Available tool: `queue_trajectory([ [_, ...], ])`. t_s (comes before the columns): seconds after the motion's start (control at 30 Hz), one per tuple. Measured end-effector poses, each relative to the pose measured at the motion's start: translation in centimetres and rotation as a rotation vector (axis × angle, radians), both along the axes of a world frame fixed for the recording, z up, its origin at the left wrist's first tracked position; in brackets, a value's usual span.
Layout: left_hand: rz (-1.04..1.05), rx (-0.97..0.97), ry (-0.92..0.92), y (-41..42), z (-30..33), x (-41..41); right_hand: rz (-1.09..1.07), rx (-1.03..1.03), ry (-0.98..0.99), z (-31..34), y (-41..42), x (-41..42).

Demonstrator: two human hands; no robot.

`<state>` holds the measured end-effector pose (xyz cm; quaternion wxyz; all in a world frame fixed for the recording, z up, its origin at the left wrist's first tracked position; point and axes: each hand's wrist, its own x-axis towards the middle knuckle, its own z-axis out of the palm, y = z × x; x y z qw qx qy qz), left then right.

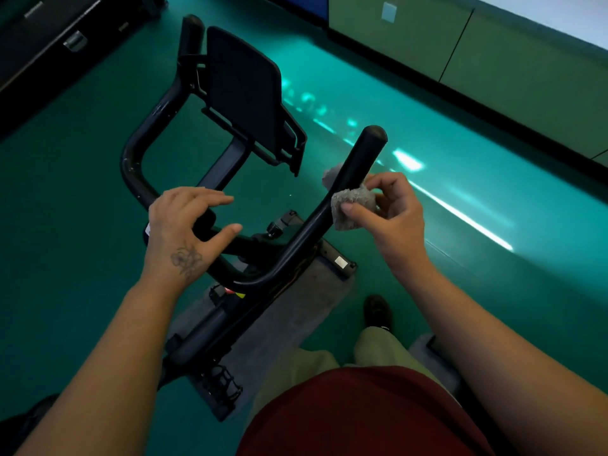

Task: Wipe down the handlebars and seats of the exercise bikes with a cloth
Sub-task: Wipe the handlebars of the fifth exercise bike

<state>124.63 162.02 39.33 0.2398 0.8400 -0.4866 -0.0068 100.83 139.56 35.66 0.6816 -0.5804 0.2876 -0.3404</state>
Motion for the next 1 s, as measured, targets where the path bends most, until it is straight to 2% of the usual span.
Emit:
queue_trajectory([
  [0.17,-0.017,-0.013,-0.01,0.8,-1.6,0.2,0.038,-0.009,0.07,-1.3,2.5,-0.4],
  [0.27,-0.04,-0.015,-0.006,1.3,-1.8,0.7,-0.019,-0.045,0.111,-0.7,2.0,-0.4],
  [0.43,-0.103,-0.006,0.005,1.8,-1.9,1.3,-0.134,-0.05,0.058,1.0,-0.3,0.0],
  [0.83,-0.135,-0.02,-0.061,1.9,-2.3,1.4,-0.093,-0.005,0.133,-1.3,4.4,-0.2],
  [1.0,-0.141,-0.021,-0.069,1.9,-2.2,1.4,-0.224,-0.008,0.11,0.1,2.2,0.3],
])
